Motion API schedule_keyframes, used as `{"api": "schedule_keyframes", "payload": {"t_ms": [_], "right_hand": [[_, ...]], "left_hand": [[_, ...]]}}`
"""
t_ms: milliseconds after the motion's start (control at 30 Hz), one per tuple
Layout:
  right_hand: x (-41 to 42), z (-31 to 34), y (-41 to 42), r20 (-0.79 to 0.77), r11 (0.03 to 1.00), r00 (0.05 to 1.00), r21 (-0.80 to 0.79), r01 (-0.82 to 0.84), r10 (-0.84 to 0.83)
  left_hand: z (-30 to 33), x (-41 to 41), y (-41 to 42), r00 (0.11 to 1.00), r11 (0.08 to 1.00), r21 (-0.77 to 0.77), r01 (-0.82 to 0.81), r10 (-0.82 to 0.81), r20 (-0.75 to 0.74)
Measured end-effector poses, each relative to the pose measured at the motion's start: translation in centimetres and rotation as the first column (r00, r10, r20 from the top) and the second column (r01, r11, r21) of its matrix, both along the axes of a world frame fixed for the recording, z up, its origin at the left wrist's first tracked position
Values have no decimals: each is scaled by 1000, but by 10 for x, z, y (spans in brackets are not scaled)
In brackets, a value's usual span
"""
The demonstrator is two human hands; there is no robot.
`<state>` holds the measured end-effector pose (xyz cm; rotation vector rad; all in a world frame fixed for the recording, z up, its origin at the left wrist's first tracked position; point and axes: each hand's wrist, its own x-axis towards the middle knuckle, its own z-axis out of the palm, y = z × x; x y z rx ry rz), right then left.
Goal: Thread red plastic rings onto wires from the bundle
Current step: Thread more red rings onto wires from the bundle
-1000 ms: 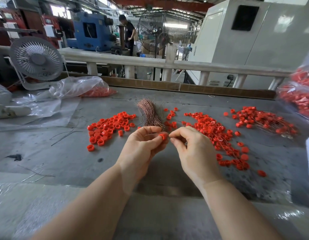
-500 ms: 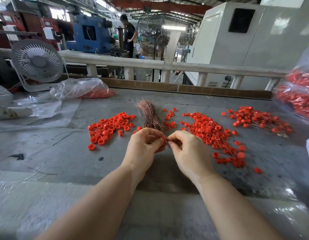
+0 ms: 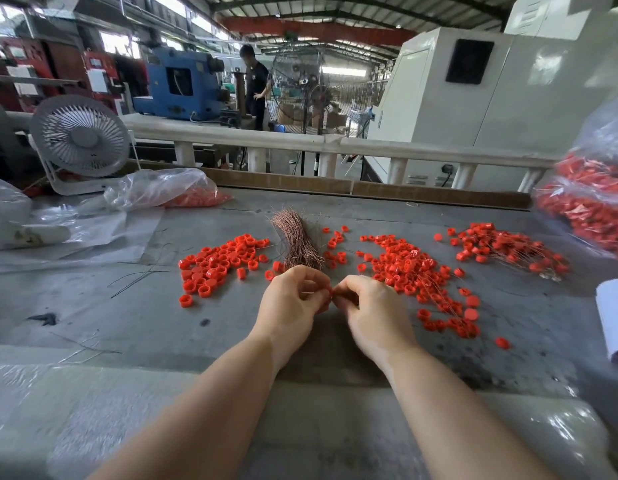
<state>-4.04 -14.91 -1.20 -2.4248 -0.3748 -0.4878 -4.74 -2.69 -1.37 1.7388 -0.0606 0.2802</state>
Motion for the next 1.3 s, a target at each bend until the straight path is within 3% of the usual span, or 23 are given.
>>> {"api": "schedule_keyframes", "payload": {"t_ms": [267,600,967,1300], "right_hand": [[-1,0,1,2,999,1000,27,-23,23],[1,-3,1,-2,992,1000,128,18,-18],[2,-3,1,-31,994,999,106,23,-20],[1,-3,0,-37,995,999,92,25,-22]], "left_hand": [[0,-1,2,999,999,48,3,-5,39],[-3,2,3,1000,1000,-6,9,-9,22],[-2,1,2,1000,999,49,11,-11,-11],[-1,1,0,999,997,-68,32,-34,-21]]}}
